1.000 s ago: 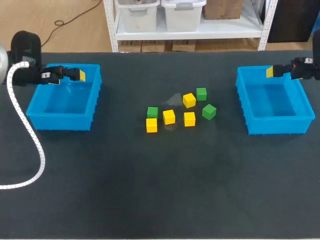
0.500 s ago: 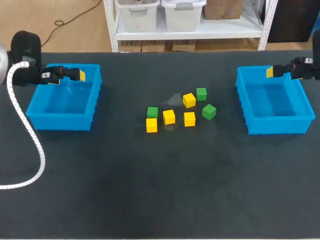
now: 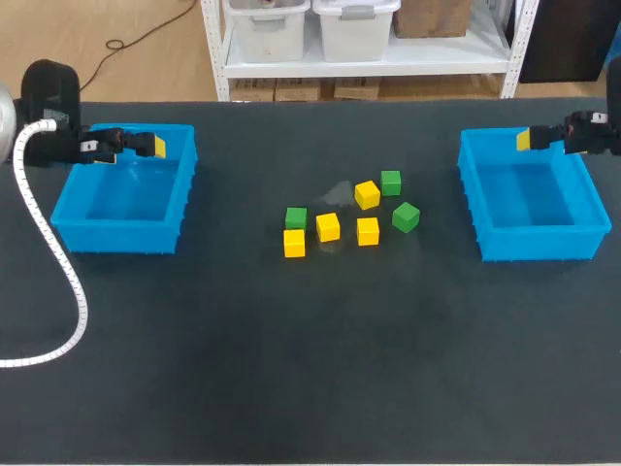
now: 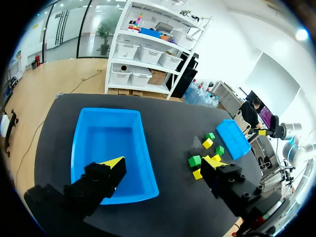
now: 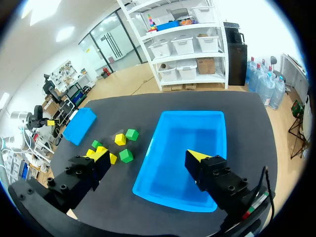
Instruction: Put the green cubes in the right bin and the yellow cubes in the left bin.
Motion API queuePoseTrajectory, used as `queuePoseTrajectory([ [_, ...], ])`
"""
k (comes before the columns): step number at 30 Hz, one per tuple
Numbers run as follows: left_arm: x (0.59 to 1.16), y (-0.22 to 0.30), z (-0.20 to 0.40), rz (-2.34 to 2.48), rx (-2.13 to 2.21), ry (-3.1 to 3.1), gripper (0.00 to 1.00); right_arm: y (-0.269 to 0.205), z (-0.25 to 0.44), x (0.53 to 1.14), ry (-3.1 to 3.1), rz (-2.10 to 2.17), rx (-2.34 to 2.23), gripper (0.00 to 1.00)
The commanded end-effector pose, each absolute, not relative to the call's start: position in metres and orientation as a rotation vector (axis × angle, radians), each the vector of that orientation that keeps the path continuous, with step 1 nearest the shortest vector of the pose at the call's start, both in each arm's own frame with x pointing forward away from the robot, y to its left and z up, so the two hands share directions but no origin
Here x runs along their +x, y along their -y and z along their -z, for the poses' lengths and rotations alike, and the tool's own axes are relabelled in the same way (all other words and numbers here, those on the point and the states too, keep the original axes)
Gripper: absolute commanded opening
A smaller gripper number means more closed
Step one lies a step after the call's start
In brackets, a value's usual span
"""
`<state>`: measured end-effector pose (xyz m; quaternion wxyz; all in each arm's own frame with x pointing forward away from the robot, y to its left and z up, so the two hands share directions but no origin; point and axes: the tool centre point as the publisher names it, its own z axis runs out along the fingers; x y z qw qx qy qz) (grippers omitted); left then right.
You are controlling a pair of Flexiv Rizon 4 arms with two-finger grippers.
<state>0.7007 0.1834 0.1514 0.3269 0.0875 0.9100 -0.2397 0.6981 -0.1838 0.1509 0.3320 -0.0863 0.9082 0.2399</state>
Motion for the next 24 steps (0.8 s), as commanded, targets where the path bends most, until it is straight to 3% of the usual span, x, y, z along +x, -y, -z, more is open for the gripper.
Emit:
queuePoseTrajectory([
  [1, 0.7001, -0.1846, -0.1499, 0.635, 0.231, -2.376, 1.00, 0.1842, -0.1504, 0.6990, -2.373, -0.630, -0.228, 1.00],
  [24, 0.7001, -0.1846, -0.1499, 0.635, 0.231, -2.376, 1.00, 0.1776, -0.1600, 0.7051, -2.371, -0.604, -0.265, 1.00],
])
